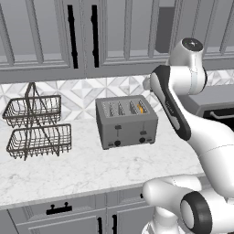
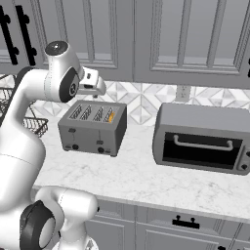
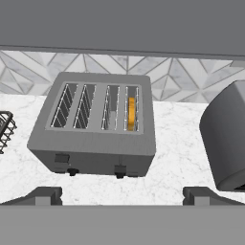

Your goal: Start the toaster. Once the lever pops up, take the bread to the plate on the dining counter.

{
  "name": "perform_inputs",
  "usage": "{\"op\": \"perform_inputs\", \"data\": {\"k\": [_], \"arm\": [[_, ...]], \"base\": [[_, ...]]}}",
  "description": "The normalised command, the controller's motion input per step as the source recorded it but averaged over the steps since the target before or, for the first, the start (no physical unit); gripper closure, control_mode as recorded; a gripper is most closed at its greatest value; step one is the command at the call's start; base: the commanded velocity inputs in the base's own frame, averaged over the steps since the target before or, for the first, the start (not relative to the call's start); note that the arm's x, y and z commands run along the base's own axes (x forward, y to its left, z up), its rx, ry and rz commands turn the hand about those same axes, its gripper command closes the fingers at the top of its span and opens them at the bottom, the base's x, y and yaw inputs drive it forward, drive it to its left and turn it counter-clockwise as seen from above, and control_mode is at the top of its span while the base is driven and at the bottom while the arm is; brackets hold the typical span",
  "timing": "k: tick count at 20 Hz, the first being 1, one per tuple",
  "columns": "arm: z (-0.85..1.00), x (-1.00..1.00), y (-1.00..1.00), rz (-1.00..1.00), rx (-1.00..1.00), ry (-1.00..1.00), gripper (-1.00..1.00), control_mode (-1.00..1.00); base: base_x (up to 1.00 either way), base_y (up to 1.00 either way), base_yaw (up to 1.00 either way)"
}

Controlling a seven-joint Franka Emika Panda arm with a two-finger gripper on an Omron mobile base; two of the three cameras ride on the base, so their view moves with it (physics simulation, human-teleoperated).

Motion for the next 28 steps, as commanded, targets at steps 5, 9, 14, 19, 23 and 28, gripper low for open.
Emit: {"op": "perform_inputs", "data": {"k": [5,9,14,19,23,28], "arm": [[0.00,0.00,0.00,0.00,0.00,0.00,-1.00,-1.00],[0.00,0.00,0.00,0.00,0.00,0.00,-1.00,-1.00],[0.00,0.00,0.00,0.00,0.00,0.00,-1.00,-1.00],[0.00,0.00,0.00,0.00,0.00,0.00,-1.00,-1.00],[0.00,0.00,0.00,0.00,0.00,0.00,-1.00,-1.00],[0.00,0.00,0.00,0.00,0.00,0.00,-1.00,-1.00]], "base": [[0.00,0.00,0.00],[0.00,0.00,0.00],[0.00,0.00,0.00],[0.00,0.00,0.00],[0.00,0.00,0.00],[0.00,0.00,0.00]]}}
